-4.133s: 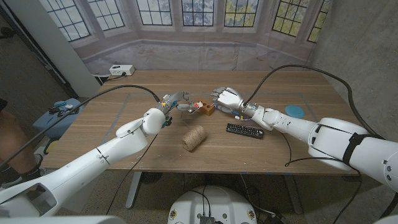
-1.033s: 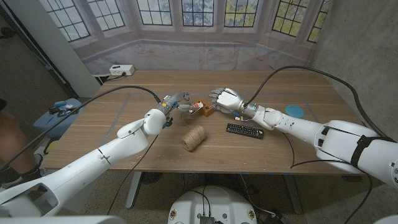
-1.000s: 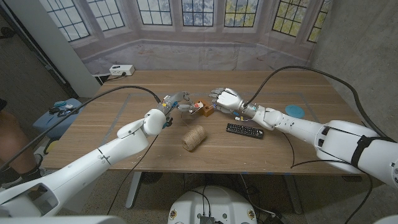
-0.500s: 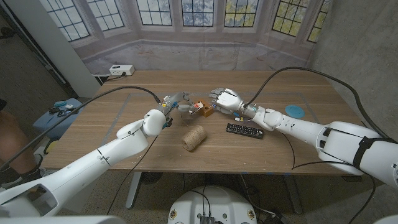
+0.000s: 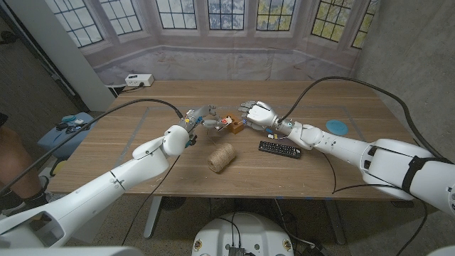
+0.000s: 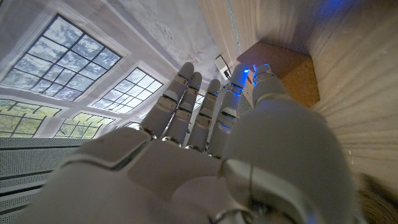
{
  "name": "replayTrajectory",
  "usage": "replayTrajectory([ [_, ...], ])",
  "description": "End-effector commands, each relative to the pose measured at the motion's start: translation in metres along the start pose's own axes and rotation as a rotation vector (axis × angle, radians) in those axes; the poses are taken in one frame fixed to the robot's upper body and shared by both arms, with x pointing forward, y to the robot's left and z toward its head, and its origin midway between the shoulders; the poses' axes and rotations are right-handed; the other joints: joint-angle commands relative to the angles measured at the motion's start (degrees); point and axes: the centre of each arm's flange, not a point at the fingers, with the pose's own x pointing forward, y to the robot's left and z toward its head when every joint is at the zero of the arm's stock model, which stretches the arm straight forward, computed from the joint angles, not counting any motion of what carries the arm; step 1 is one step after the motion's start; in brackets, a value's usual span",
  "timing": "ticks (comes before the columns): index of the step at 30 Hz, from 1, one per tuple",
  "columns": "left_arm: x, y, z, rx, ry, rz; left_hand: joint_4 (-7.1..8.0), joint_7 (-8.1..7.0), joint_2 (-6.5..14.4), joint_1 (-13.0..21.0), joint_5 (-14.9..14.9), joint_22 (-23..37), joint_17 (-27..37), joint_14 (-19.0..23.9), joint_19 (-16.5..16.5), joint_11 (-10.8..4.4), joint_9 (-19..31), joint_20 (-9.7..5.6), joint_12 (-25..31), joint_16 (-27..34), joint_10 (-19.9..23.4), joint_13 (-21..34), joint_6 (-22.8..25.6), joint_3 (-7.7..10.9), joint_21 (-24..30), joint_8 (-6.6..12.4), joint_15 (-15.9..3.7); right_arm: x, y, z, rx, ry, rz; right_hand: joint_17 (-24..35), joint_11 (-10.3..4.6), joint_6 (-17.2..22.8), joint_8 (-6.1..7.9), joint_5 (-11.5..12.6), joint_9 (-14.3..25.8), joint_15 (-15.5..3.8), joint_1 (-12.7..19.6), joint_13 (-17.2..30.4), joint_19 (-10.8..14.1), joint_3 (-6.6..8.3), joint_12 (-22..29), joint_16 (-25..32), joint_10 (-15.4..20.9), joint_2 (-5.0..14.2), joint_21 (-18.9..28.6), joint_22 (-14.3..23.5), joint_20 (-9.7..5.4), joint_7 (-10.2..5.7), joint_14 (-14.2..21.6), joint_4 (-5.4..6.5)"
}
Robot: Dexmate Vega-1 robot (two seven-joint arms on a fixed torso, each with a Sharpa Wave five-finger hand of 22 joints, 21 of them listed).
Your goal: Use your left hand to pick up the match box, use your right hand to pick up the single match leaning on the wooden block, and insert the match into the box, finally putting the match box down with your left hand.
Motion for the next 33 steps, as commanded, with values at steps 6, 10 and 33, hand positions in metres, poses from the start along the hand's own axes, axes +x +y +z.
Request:
replayTrajectory([
  [6,0.0006,0.0012,0.0017,0.004,0.001,0.001,-0.10,-0.11,0.13,0.37,0.19,0.14,0.16,0.49,0.09,-0.14,0.15,0.10,-0.21,-0.16,0.19,0.14,-0.08,-0.43,-0.05,0.11,0.10,0.0003,0.0021,0.0016,0.004,0.002,0.007,0.14,0.06,-0.06,-0.10,0.31,0.33,-7.76,0.79,0.21,0.24,-0.36,-0.17,0.06,-0.27,0.10,0.04,0.26,-2.09,0.09,0.02,0.10],
  [10,0.0002,0.0011,0.0018,0.005,0.003,0.001,-0.10,-0.14,0.11,0.38,0.19,0.14,0.16,0.48,0.07,-0.12,0.14,0.13,-0.20,-0.16,0.20,0.14,0.00,-0.46,-0.05,0.14,0.08,0.0000,0.0024,0.0026,0.007,0.000,0.008,0.15,0.08,-0.10,-0.15,0.32,0.33,-7.78,0.85,0.21,0.21,-0.41,-0.16,0.05,-0.22,0.16,0.03,0.26,-2.06,0.21,-0.02,0.11],
  [33,0.0005,0.0009,0.0035,0.007,0.001,0.005,-0.05,0.02,0.12,0.35,0.17,0.14,0.16,0.53,0.06,-0.14,0.08,0.15,-0.19,-0.14,0.20,0.13,0.06,-0.64,-0.05,0.13,0.11,-0.0006,0.0011,0.0029,0.015,0.008,0.001,0.23,0.29,1.93,0.41,0.36,0.37,-8.27,1.32,0.21,0.46,-0.72,0.02,0.27,0.40,0.66,0.12,0.28,-2.39,0.06,0.50,0.11],
])
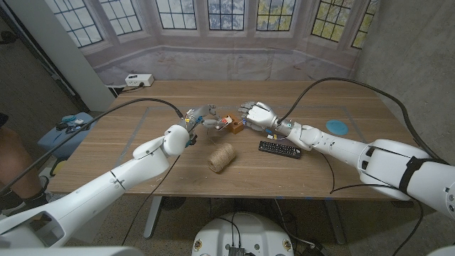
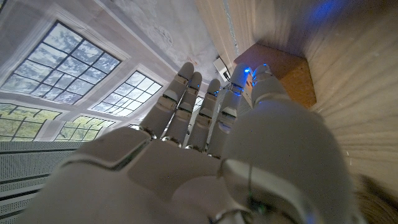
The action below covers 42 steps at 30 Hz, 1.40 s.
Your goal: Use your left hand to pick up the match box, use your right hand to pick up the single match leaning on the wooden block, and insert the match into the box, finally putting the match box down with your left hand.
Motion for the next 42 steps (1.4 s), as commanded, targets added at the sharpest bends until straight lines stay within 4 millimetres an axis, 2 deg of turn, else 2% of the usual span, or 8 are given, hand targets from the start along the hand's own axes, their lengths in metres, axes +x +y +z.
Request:
replayTrajectory([
  [1,0.0002,-0.0003,0.0013,0.001,-0.002,0.000,-0.04,0.05,0.13,0.36,0.18,0.14,0.16,0.53,0.05,-0.20,0.11,0.15,-0.20,-0.14,0.17,0.13,0.07,-0.17,-0.05,0.15,0.11,-0.0001,-0.0010,-0.0003,0.003,0.005,-0.005,0.25,0.28,1.40,0.47,0.36,0.10,-8.39,0.84,0.21,0.52,-0.02,0.02,0.32,0.43,0.19,0.15,0.28,-2.43,-0.37,0.63,0.04],
  [18,-0.0011,-0.0007,0.0015,0.000,-0.001,0.000,-0.02,-0.06,0.18,0.37,0.17,0.14,0.16,0.56,0.04,-0.17,0.05,0.18,-0.19,-0.13,0.17,0.13,-0.04,-0.29,-0.05,0.07,0.11,0.0000,-0.0017,0.0010,0.010,0.010,-0.010,0.34,0.07,2.40,0.69,0.34,0.13,-8.74,1.54,0.20,0.92,-0.15,0.24,0.60,1.29,0.60,0.31,0.31,-2.91,-0.31,1.23,-0.10],
  [42,-0.0006,-0.0015,0.0018,0.002,-0.004,0.001,0.00,0.02,0.29,0.40,0.22,0.14,0.17,0.49,-0.03,-0.08,0.09,0.22,-0.25,-0.16,-0.04,0.13,-0.10,-0.42,-0.06,0.07,0.08,-0.0005,-0.0021,0.0009,0.007,0.011,-0.012,0.45,0.15,1.86,0.29,0.26,0.15,-8.61,1.71,0.20,0.88,-0.58,0.04,0.56,1.07,0.73,0.29,0.33,-2.92,-0.30,1.01,-0.01],
])
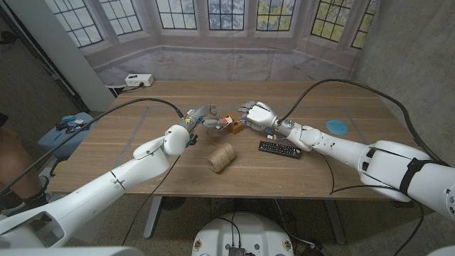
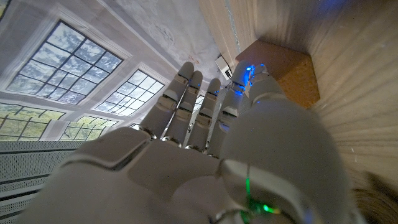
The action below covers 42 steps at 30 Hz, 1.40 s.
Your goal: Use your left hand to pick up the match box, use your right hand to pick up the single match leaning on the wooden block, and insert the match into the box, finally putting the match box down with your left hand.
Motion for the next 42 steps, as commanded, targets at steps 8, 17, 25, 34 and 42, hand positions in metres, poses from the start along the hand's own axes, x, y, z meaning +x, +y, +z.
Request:
replayTrajectory([
  [8,-0.0006,-0.0015,0.0001,-0.001,-0.002,0.003,0.01,-0.06,0.30,0.39,0.23,0.14,0.16,0.44,-0.02,-0.17,0.30,0.20,-0.24,-0.17,-0.06,0.13,0.06,-0.48,-0.05,0.08,0.06,-0.0013,-0.0021,-0.0007,-0.008,-0.001,-0.008,0.22,0.03,0.04,-0.18,0.25,0.18,-8.60,0.69,0.20,0.52,-0.29,0.00,0.35,0.56,0.07,0.28,0.33,-2.60,0.02,0.25,-0.05],
  [17,-0.0009,-0.0023,0.0012,-0.001,-0.006,0.003,0.01,-0.12,0.33,0.41,0.25,0.14,0.16,0.47,-0.06,-0.04,0.28,0.19,-0.26,-0.16,-0.16,0.13,0.03,-0.52,-0.06,0.05,0.11,-0.0027,-0.0033,-0.0011,-0.012,0.000,-0.013,0.25,0.04,0.11,-0.22,0.24,0.19,-8.58,0.79,0.20,0.55,-0.41,-0.02,0.37,0.59,0.14,0.29,0.34,-2.62,0.09,0.28,-0.04],
  [25,-0.0009,-0.0029,0.0020,0.000,-0.005,0.002,-0.01,-0.25,0.33,0.44,0.25,0.14,0.16,0.41,-0.08,-0.19,0.27,0.15,-0.31,-0.18,-0.33,0.13,-0.03,-0.56,-0.07,0.03,0.07,-0.0038,-0.0029,-0.0013,-0.011,0.000,-0.010,0.11,-0.04,-1.70,-1.03,0.21,0.20,-8.19,0.59,0.21,0.52,-0.72,-0.27,0.07,0.02,-0.03,0.28,0.34,-2.43,0.03,-0.02,0.06],
  [34,0.0000,-0.0031,0.0029,-0.002,-0.005,0.002,-0.04,-0.15,0.33,0.49,0.25,0.14,0.16,0.42,-0.09,-0.06,0.25,0.15,-0.32,-0.17,-0.42,0.12,-0.09,-0.60,-0.07,0.00,0.07,-0.0028,-0.0026,0.0001,-0.009,-0.010,-0.008,-0.11,-0.12,-4.08,-2.08,0.25,0.21,-8.02,0.47,0.21,0.41,-1.04,-0.53,-0.33,-0.64,-0.37,0.23,0.33,-2.19,0.29,-0.26,0.05],
  [42,0.0017,-0.0030,0.0036,-0.001,-0.006,0.004,-0.03,-0.25,0.36,0.50,0.26,0.14,0.16,0.39,-0.10,-0.04,0.27,0.23,-0.31,-0.18,-0.45,0.12,-0.05,-0.64,-0.06,0.04,0.03,-0.0027,-0.0009,0.0015,-0.010,-0.015,-0.002,-0.28,0.08,-5.16,-2.55,0.31,0.21,-7.71,0.32,0.22,0.25,-1.19,-0.65,-0.63,-1.04,-0.54,0.16,0.32,-1.95,0.31,-0.38,0.10],
])
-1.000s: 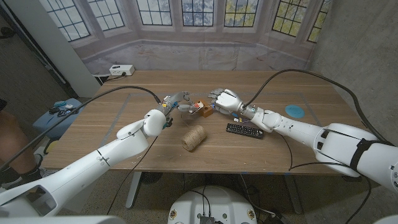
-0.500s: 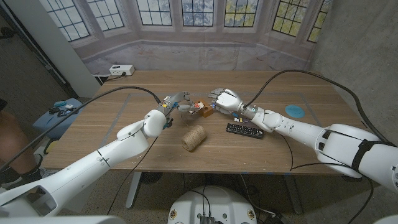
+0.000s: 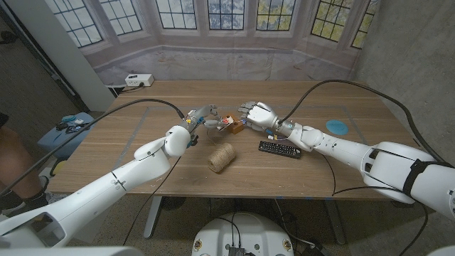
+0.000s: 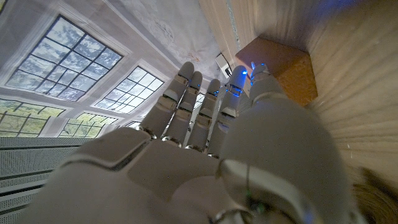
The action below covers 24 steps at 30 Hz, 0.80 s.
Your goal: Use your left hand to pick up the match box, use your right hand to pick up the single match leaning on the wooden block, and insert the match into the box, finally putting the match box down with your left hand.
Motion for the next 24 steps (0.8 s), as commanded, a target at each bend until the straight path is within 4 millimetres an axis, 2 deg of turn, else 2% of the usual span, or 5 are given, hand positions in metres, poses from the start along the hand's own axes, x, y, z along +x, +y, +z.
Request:
replayTrajectory([
  [1,0.0025,0.0004,0.0011,0.003,0.001,0.002,-0.04,-0.33,0.34,0.48,0.29,0.14,0.16,0.39,-0.10,0.04,0.32,0.22,-0.31,-0.17,-0.34,0.12,0.07,-0.16,-0.06,0.04,0.05,0.0005,0.0017,0.0012,0.000,-0.006,0.007,0.13,0.05,-0.84,-0.23,0.32,0.21,-7.51,0.12,0.22,0.21,-0.01,-0.20,-0.19,-0.48,-0.32,0.14,0.32,-1.90,-0.02,-0.17,0.16],
  [24,0.0096,-0.0003,0.0010,0.001,0.003,-0.011,-0.05,-0.31,0.35,0.53,0.30,0.14,0.16,0.36,-0.12,0.00,0.32,0.21,-0.26,-0.18,-0.33,0.12,-0.24,-0.29,-0.06,-0.06,0.09,0.0042,0.0062,0.0049,0.016,-0.003,0.023,0.22,0.07,-0.80,-0.25,0.47,0.20,-7.35,0.23,0.23,-0.01,-0.24,-0.25,-0.26,-0.85,-0.21,0.05,0.31,-1.75,-0.11,-0.33,0.18],
])
